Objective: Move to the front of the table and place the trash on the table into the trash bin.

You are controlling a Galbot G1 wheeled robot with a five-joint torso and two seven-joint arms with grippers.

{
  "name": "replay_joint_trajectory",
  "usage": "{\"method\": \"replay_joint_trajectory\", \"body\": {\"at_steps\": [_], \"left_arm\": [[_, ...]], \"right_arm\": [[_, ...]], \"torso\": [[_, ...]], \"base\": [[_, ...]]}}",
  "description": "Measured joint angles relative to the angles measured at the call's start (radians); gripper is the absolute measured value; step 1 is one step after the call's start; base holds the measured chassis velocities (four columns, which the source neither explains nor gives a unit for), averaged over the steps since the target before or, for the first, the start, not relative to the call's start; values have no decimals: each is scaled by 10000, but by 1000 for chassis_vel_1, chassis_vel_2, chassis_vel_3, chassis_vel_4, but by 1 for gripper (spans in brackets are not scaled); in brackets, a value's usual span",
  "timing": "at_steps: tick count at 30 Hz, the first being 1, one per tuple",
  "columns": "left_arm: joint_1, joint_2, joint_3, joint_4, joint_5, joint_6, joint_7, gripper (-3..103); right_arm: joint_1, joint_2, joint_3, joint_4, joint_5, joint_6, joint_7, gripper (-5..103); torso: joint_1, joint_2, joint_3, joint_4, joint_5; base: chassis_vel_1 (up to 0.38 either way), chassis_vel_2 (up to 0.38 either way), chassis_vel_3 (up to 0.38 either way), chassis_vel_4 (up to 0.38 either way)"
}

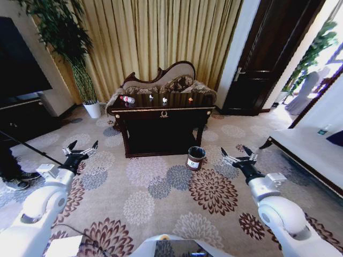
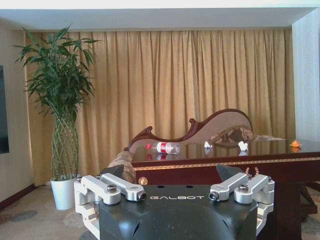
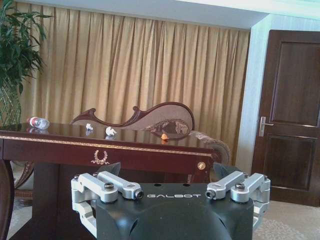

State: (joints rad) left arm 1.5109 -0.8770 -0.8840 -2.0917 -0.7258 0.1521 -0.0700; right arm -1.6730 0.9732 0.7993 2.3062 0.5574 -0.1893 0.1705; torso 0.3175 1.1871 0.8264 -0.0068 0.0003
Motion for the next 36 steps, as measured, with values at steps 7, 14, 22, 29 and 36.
{"method": "replay_joint_trajectory", "body": {"at_steps": [7,14,22,29,36], "left_arm": [[-29,7,54,48,7,-39,8,100],[-2,-11,118,61,45,-80,18,100],[47,21,51,122,35,-133,30,100],[22,4,85,174,38,-155,43,100],[-49,17,93,236,40,-190,45,100]], "right_arm": [[-72,45,-56,49,-60,0,-13,100],[-128,66,-165,62,-193,14,-19,100],[-93,89,-323,40,-209,39,-16,100],[-88,56,-288,-36,-208,64,-23,100],[-76,43,-261,-72,-163,65,-129,100]], "torso": [[0,-1,0,-1,-1],[1,-1,1,-2,0],[-1,-1,0,0,1],[0,0,0,-3,-1],[1,-1,1,0,-3]], "base": [[-86,76,73,-77],[-93,84,90,-86],[-76,60,80,-50],[-86,71,66,-94],[-107,138,108,-128]]}}
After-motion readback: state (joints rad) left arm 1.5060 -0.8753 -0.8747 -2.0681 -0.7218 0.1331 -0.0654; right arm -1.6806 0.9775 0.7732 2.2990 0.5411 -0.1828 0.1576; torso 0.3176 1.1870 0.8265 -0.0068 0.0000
